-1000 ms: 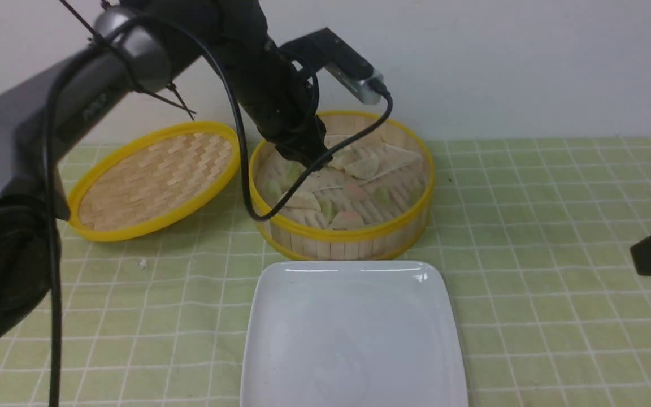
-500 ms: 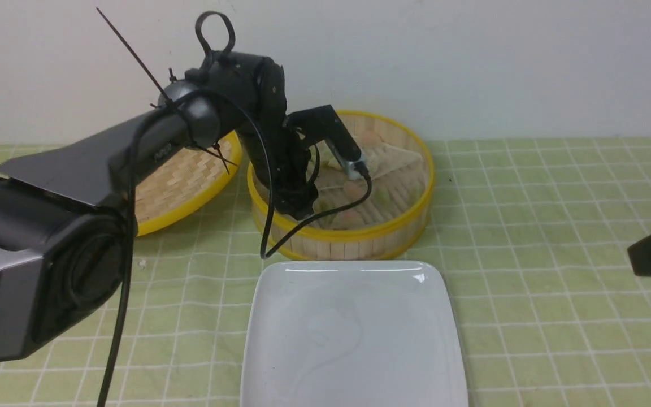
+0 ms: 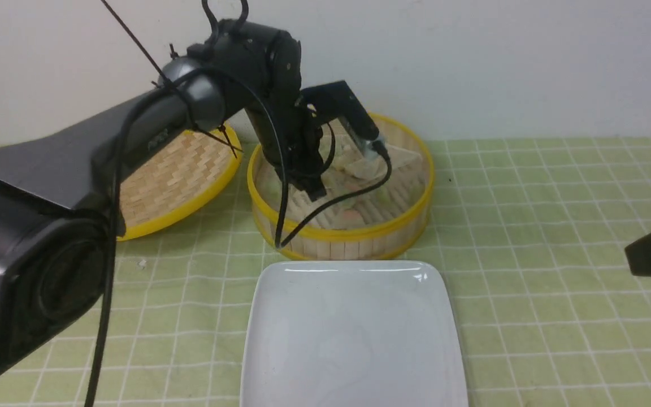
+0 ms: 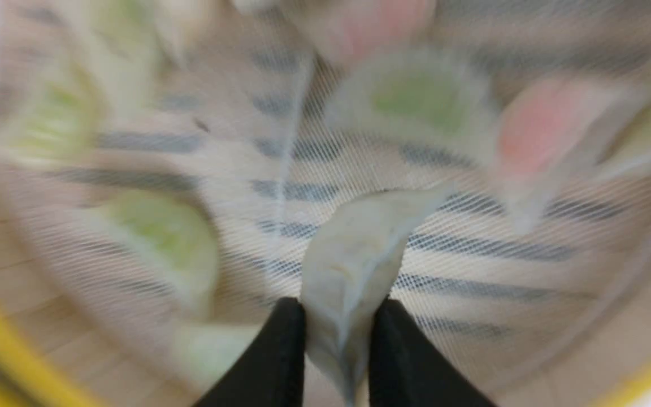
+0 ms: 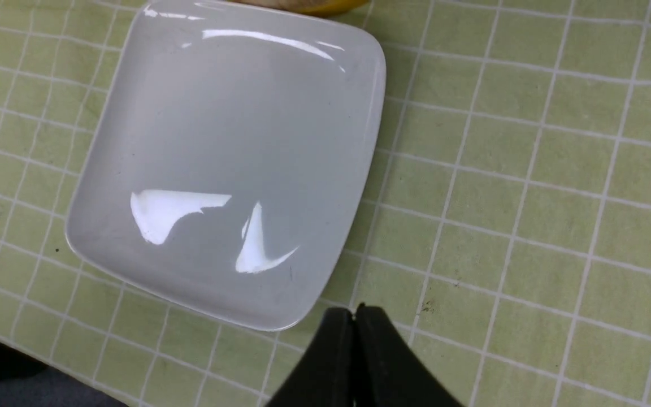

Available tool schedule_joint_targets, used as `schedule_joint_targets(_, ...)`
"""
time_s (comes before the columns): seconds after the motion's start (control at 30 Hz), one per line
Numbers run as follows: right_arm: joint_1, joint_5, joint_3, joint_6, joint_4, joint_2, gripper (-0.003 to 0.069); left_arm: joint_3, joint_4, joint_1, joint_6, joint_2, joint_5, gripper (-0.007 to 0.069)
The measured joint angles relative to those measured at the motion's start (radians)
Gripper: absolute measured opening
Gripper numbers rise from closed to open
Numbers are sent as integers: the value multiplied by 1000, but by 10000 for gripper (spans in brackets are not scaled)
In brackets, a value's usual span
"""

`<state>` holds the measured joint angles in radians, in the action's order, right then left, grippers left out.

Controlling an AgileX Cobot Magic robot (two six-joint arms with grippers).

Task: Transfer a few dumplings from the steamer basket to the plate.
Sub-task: Use the left arm to grab a dumpling from the steamer, then use the left arm to put the dumpling into the plate

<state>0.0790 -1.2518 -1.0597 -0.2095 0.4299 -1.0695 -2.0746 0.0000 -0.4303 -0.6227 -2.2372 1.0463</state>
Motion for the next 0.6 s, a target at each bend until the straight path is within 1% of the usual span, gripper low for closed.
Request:
schedule_joint_targets(0.13,0,0,0,-8,17,0,-15,0,0,0,69,88,84,120)
schedule_joint_targets(0.2,0,0,0,-11,29,0,-15,0,0,0,93,122,154,120)
schedule_joint_targets(0.27,0,0,0,-12,37,0,-15,5,-29,0,120,158,179,120)
schedule_joint_targets(0.33,0,2,0,-12,43,0,-15,47,-85,1,191,207,182,120)
schedule_joint_targets(0.37,0,4,0,-12,43,0,-15,67,-104,1,209,223,182,120)
schedule_joint_targets(0.43,0,16,0,-15,43,0,-15,149,-164,-3,254,272,182,120)
schedule_joint_targets(0.5,0,24,0,-15,45,0,-15,281,-220,-18,306,324,182,120)
schedule_joint_targets(0.6,0,33,0,-20,46,0,-15,444,-247,-59,332,345,182,120)
